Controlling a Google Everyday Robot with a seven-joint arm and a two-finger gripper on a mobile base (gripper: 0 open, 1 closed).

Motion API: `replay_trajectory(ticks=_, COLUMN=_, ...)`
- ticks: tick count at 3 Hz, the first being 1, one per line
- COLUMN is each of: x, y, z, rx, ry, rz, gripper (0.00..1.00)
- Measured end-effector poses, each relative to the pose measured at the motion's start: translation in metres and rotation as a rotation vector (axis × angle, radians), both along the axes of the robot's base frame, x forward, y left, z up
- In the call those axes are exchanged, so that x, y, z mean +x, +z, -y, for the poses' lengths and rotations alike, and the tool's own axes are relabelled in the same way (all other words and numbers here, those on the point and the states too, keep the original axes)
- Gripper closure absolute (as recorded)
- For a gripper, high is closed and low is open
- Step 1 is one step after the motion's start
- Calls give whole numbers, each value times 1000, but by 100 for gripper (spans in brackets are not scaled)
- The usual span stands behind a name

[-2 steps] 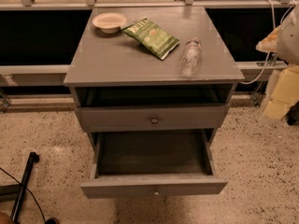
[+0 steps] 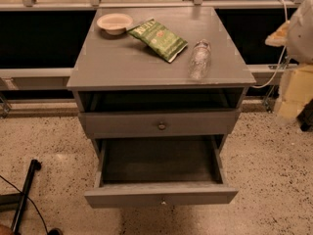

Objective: Place water bottle into middle drawer

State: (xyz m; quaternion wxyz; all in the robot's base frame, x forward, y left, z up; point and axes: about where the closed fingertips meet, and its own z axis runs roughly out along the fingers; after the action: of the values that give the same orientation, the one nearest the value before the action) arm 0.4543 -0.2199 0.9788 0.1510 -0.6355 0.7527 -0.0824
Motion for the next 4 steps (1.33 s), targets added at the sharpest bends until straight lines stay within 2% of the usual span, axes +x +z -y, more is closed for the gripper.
replay_trajectory(ticks=1, x=32, y=0, z=-3, rx=-135, ry=178, rz=43, gripper=0)
replay_trajectory(ticks=2, x=35, y=1, z=-3, rx=-172, ry=260, rz=50, gripper=0)
replay_trajectory(ticks=3, x=39, y=1, z=-4, rx=-175, ry=271, rz=45, gripper=0)
replay_trajectory(ticks=4, x=95, y=-19, z=-3, rx=-208, ry=426, rz=-20, gripper=0)
